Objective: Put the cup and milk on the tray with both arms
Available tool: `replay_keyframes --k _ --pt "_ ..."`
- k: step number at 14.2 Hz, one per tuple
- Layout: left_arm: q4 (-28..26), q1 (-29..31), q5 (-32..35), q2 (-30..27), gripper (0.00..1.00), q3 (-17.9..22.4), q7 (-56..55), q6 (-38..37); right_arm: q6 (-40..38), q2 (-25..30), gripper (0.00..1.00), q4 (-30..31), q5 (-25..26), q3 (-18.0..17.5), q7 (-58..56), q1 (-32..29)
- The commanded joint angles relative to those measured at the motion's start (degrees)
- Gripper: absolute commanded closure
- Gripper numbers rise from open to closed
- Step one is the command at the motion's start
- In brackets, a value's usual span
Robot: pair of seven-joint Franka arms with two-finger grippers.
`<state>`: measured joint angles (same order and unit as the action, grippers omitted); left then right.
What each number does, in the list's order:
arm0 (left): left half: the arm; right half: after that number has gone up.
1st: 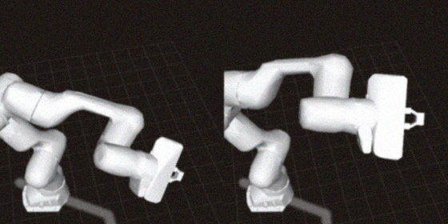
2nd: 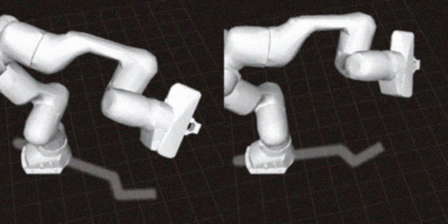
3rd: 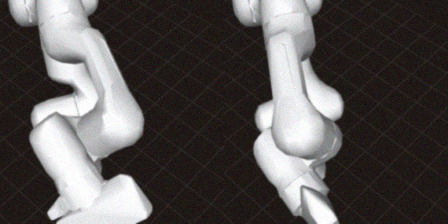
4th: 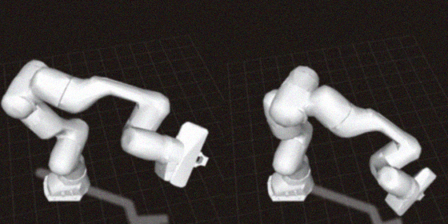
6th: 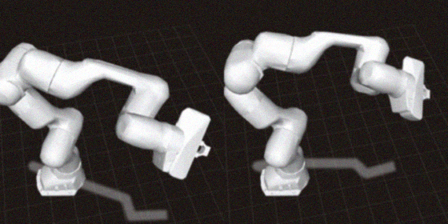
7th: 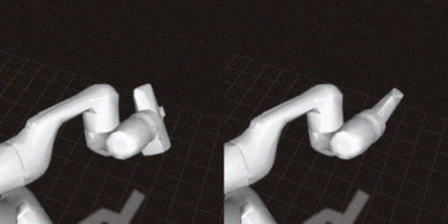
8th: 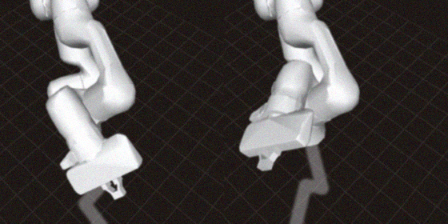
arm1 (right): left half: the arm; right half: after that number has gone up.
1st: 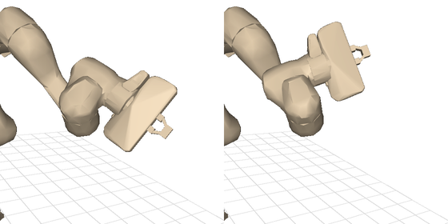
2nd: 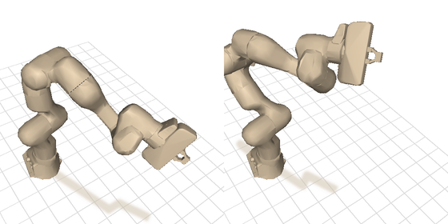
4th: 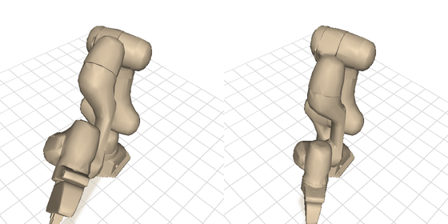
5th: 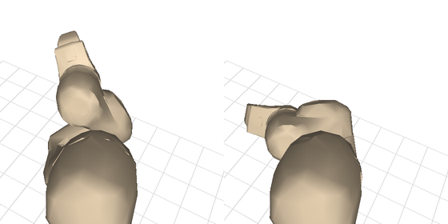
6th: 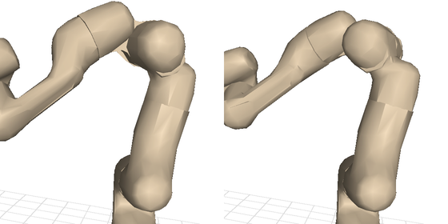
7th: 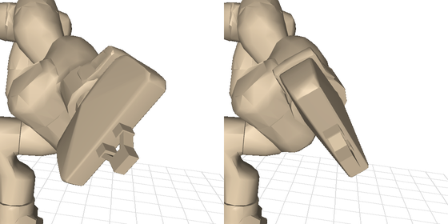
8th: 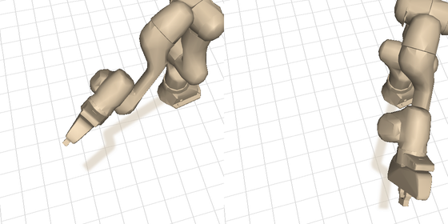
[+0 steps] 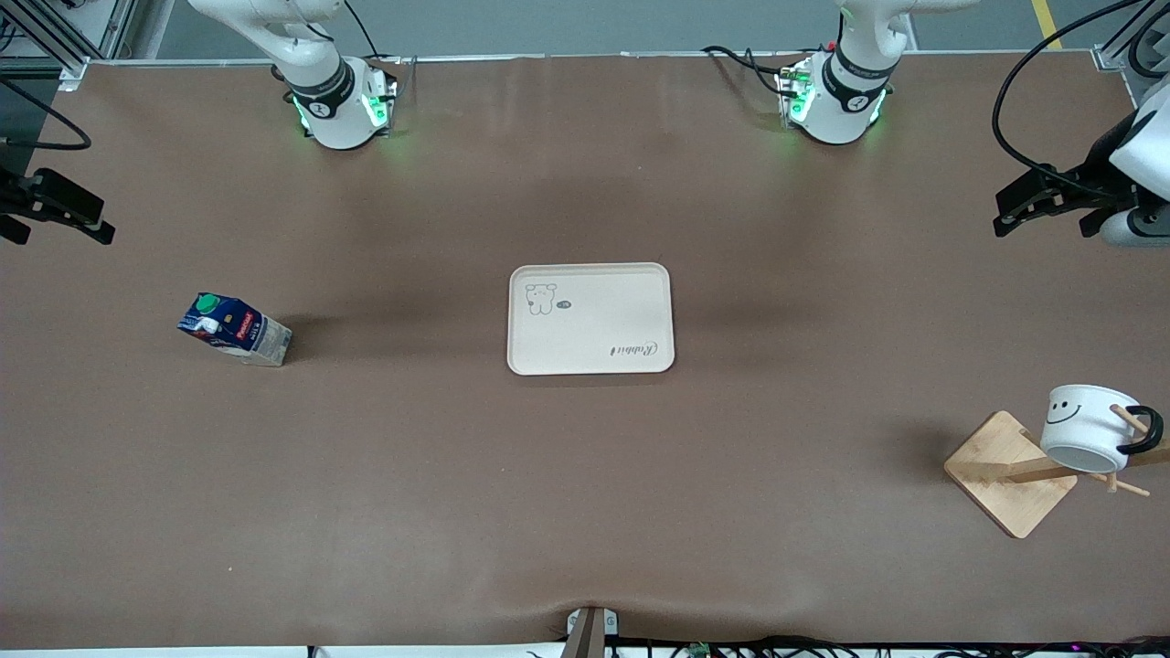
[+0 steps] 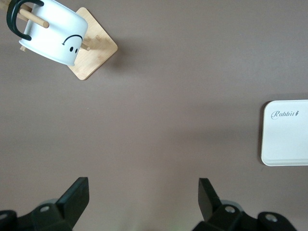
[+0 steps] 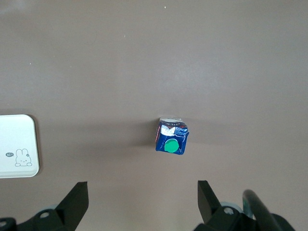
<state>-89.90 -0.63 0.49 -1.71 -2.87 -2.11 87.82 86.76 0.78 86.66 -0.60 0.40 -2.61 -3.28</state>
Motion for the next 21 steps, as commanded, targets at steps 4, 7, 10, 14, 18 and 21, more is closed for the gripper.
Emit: replay_keyframes --k 4,7,10,14,18,21 --pt "1.4 0.4 -0.1 0.7 0.00 0.2 0.2 -0.3 -0.1 -0.3 0.00 -0.5 -0.9 -0.2 -0.5 -0.9" --pt "1.0 2.9 1.1 1.4 0.00 0.3 0.1 2.8 -0.1 -0.3 0.00 -0.5 -0.9 -0.2 -0.6 -0.9" --pt "-0.4 6.4 0.3 1.1 0.00 0.2 -0.4 5.9 -0.1 -0.4 0.00 -0.6 -0.8 -0.2 -0.6 -0.9" --pt "-8.9 10.4 -1.1 -0.7 0.00 0.1 -3.5 17.4 0.0 -0.4 0.00 -0.6 -0.8 -0.2 -0.6 -0.9" --pt "-17.6 15.8 -7.2 -0.7 0.00 0.1 -3.5 31.4 0.0 -0.4 0.00 -0.7 -0.7 -0.2 -0.6 -0.9" --pt "-22.8 16.7 -7.7 -0.4 0.00 0.1 -3.5 41.9 0.2 -0.4 0.00 -0.7 -0.8 -0.2 -0.6 -0.9"
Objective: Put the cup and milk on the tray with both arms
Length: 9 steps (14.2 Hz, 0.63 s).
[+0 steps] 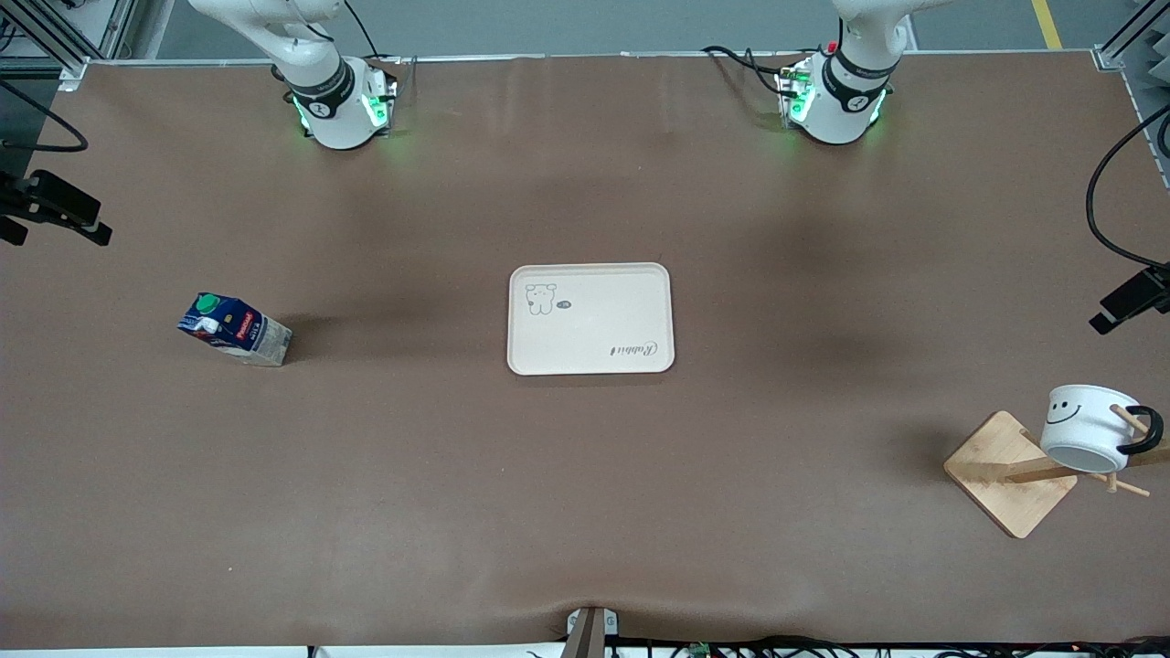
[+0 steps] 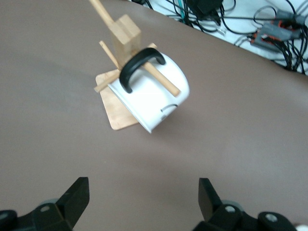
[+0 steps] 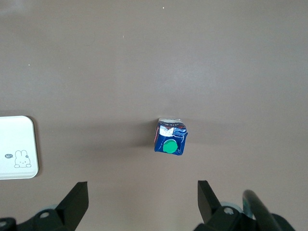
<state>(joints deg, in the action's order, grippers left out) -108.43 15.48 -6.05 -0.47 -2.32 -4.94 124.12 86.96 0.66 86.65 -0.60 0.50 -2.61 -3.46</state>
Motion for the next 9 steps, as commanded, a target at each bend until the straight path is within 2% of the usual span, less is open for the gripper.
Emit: replay_keyframes --k 1,4,9 --pt "-5.8 1.0 -1.4 -1.5 0.00 -0.5 -0.7 9.1 0.0 -0.3 0.00 -0.7 -0.8 -0.3 -0.6 -0.8" --pt "-7.5 1.0 -3.8 0.1 0.00 -0.6 -0.6 16.4 0.0 -0.3 0.00 -0.7 -0.8 -0.3 -0.6 -0.8" --pt "-7.3 0.4 -5.6 4.0 0.00 -0.8 -0.2 23.5 0.1 -0.4 0.00 -0.7 -0.8 -0.3 -0.6 -0.8"
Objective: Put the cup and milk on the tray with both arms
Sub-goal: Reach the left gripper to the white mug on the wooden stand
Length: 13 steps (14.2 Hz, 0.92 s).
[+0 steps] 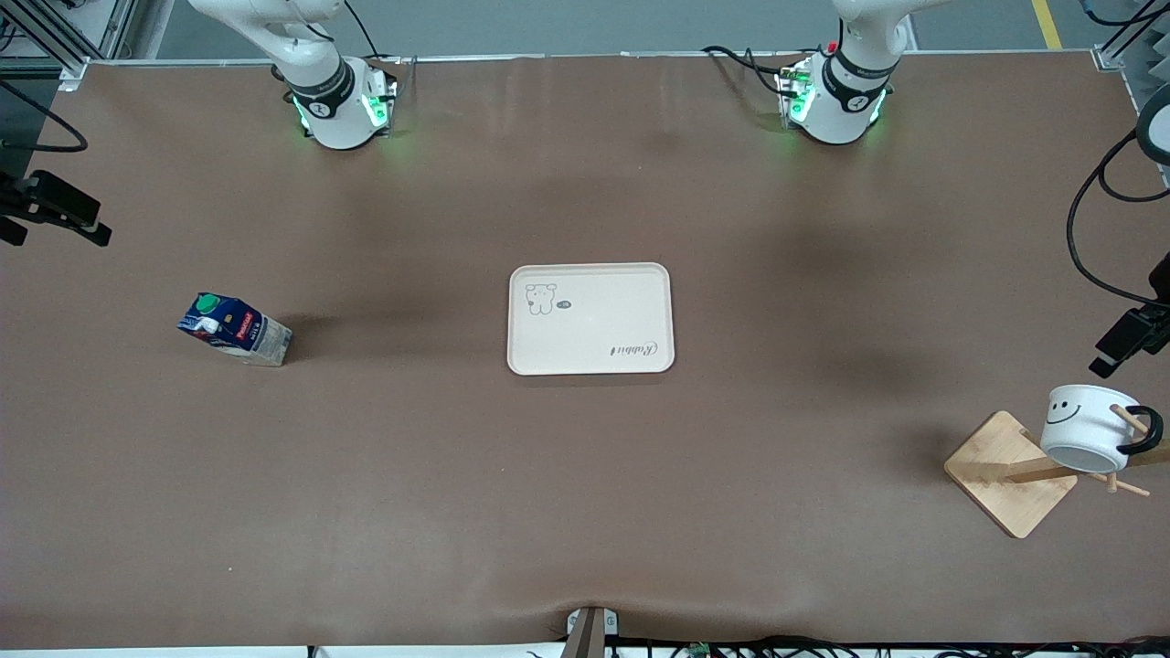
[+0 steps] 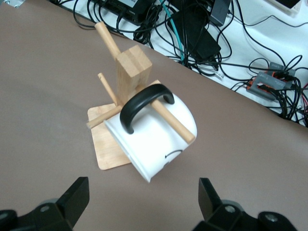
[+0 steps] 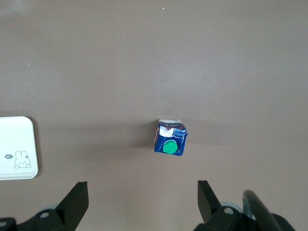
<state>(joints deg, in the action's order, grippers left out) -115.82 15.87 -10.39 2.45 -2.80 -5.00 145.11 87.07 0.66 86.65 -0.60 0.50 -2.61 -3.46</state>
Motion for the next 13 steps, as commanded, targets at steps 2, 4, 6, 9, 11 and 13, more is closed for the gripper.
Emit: replay_keyframes --k 2,4,6,9,11,13 --pt "0.1 -0.4 -1.2 2.8 0.00 -0.5 -0.2 5.3 -0.1 -0.4 0.00 -0.7 -0.8 -0.3 -0.6 -0.8" --pt "0.3 -0.5 -1.1 4.7 0.00 -0.9 -0.2 7.5 0.0 -0.4 0.00 -0.7 -0.8 -0.3 -0.6 -0.8" --pt "0.7 -0.4 -1.2 6.2 0.00 -2.0 -0.2 9.6 -0.1 -0.5 0.00 -0.7 -0.8 -0.3 -0.6 -0.8" --pt "0.6 -0.4 -1.1 7.3 0.00 -2.1 0.6 10.8 -0.1 -0.8 0.00 -0.7 -0.8 -0.3 -0.6 -0.8" --pt "0.7 -0.4 -1.1 7.5 0.04 -2.1 1.5 10.8 0.0 -1.0 0.00 -0.7 -0.6 -0.3 -0.6 -0.8" --pt "0.7 -0.3 -0.8 8.1 0.15 -2.1 1.8 10.8 2.0 -2.7 0.00 -0.8 -0.6 -0.3 -0.6 -0.8"
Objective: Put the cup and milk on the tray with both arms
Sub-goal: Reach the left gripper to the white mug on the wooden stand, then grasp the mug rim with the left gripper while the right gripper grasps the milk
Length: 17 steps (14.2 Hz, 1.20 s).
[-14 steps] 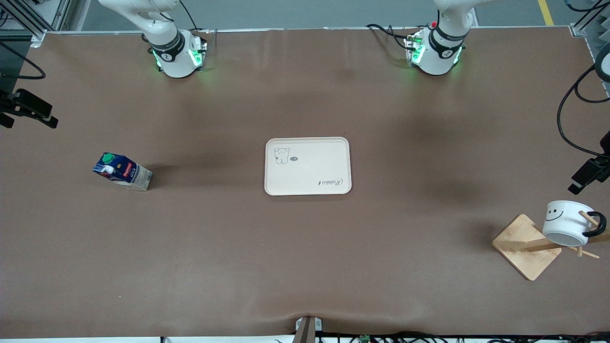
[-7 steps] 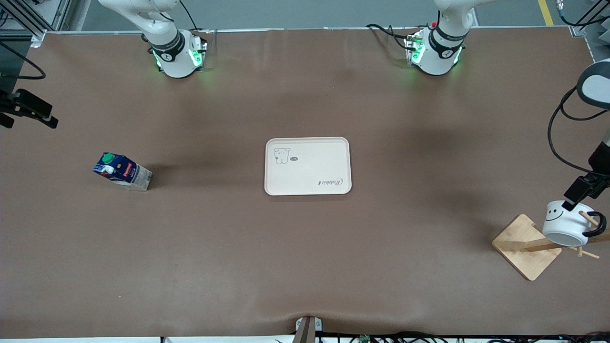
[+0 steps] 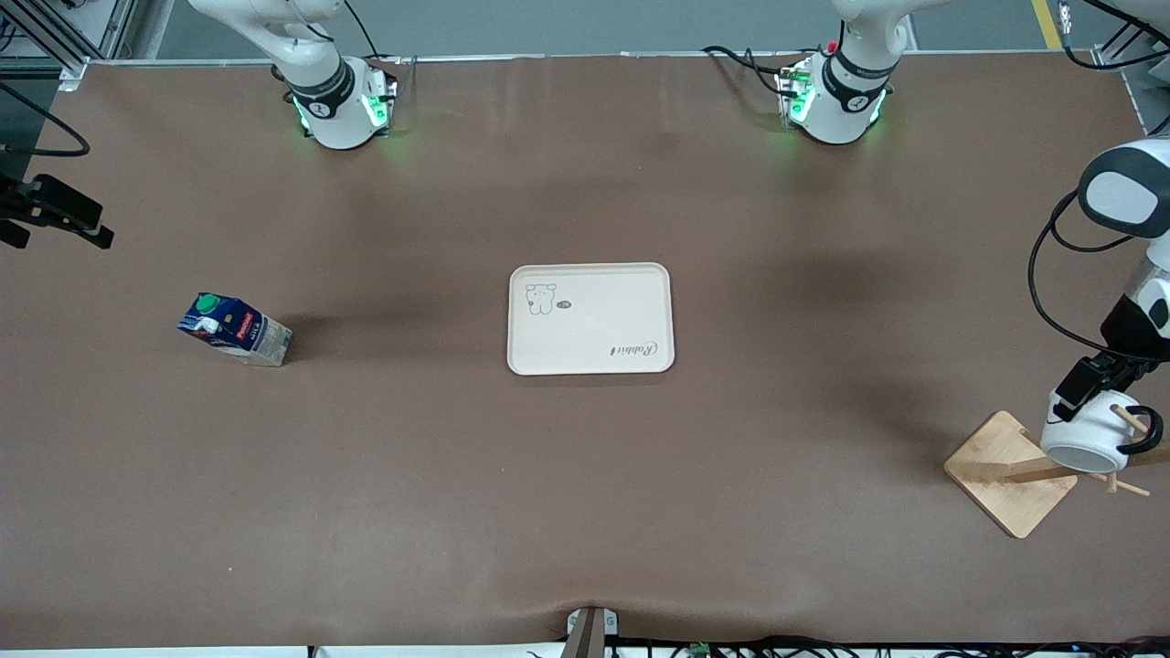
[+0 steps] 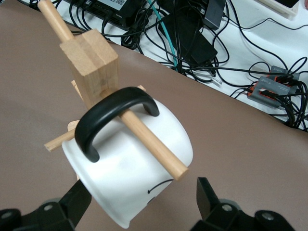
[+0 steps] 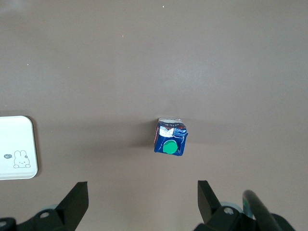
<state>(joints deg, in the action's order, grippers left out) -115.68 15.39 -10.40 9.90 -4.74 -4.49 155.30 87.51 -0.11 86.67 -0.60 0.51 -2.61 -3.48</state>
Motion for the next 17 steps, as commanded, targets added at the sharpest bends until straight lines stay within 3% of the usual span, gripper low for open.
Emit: replay_keyframes --k 1,8,13,17 --pt "0.5 0.2 -0.7 0.7 0.21 -0.2 1.3 0.7 3.9 -2.2 0.00 -0.8 -0.7 -0.3 -0.6 -0.6" --pt "0.5 0.0 -0.4 1.1 0.71 -0.3 1.4 0.6 5.3 -4.8 0.00 -0.8 -0.2 -0.4 -0.7 -0.6" --pt "0.5 -0.1 -0.4 0.1 0.99 -1.8 1.2 0.3 5.8 -6.2 0.00 -0.6 -0.8 -0.3 0.0 -1.1" --pt "0.5 -0.1 -0.4 -2.1 1.00 -3.3 1.0 -3.4 6.0 -7.4 0.00 -0.4 -0.3 -0.3 0.0 -1.3"
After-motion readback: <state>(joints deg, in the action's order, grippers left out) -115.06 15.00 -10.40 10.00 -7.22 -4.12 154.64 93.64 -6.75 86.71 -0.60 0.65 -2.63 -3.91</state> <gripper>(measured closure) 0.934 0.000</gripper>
